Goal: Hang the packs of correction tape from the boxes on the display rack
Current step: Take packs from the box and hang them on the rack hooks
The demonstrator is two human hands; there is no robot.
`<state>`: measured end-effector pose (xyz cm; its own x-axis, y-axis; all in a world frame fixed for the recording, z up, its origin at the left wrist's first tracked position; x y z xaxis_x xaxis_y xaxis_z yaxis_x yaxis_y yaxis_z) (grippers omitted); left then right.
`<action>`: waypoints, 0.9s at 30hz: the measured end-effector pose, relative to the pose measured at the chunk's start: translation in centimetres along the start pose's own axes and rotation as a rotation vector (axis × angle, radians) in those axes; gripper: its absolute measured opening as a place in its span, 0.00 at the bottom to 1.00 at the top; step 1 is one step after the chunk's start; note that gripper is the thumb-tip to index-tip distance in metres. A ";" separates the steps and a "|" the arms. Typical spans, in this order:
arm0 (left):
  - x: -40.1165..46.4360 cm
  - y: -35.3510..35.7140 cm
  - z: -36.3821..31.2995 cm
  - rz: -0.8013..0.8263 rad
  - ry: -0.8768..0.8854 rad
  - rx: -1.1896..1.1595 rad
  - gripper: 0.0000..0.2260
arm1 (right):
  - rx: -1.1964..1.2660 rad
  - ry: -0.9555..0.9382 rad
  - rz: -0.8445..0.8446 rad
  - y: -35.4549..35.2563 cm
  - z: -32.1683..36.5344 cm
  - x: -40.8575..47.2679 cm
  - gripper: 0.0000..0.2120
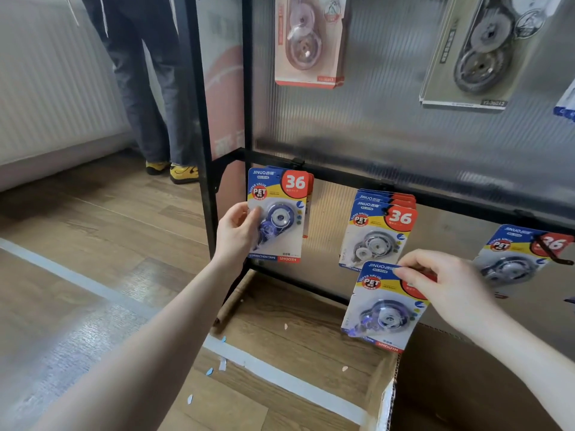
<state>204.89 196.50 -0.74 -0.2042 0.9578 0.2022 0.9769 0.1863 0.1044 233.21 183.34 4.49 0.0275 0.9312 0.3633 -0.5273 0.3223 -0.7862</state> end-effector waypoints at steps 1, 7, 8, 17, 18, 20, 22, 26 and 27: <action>0.2 0.0 0.0 -0.005 -0.007 0.003 0.08 | 0.008 0.002 0.000 0.1 0.0 0.0 0.01; 0.4 -0.1 0.4 -0.029 -0.044 0.030 0.10 | 0.083 0.006 -0.013 0.7 0.6 0.1 0.03; 0.3 -0.3 0.6 -0.033 -0.050 0.042 0.09 | 0.081 0.005 -0.008 0.8 0.7 0.1 0.03; -0.3 -0.8 1.2 -0.047 -0.027 0.141 0.12 | 0.069 -0.023 -0.005 0.6 0.2 -0.1 0.03; -0.3 -0.8 1.0 -0.043 -0.014 0.140 0.11 | 0.069 -0.024 -0.010 0.6 0.1 -0.1 0.03; -0.4 -0.6 0.6 -0.035 0.023 0.144 0.09 | 0.065 -0.023 -0.013 0.5 -0.1 -0.1 0.04; -0.4 -0.4 0.0 -0.037 0.068 0.168 0.07 | 0.070 -0.026 -0.013 0.6 -0.1 -0.1 0.05; 0.0 0.5 -1.2 -0.051 0.134 0.222 0.12 | 0.087 -0.043 -0.029 0.8 0.3 0.0 0.08; 0.1 0.7 -1.4 -0.056 0.147 0.230 0.12 | 0.084 -0.041 -0.027 0.8 0.4 0.0 0.08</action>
<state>205.42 196.47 0.69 -0.2491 0.9055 0.3435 0.9489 0.2991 -0.1006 232.47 183.59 4.04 0.0092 0.9141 0.4054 -0.5962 0.3305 -0.7316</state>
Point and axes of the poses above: each hand's wrist, its own x-axis towards the middle knuckle, its own y-axis out of the palm, z = x × y, the point moved 4 cm from there along x, towards the middle knuckle, and after that the axes turned 4 degrees about -z, right-handed, at the moved point
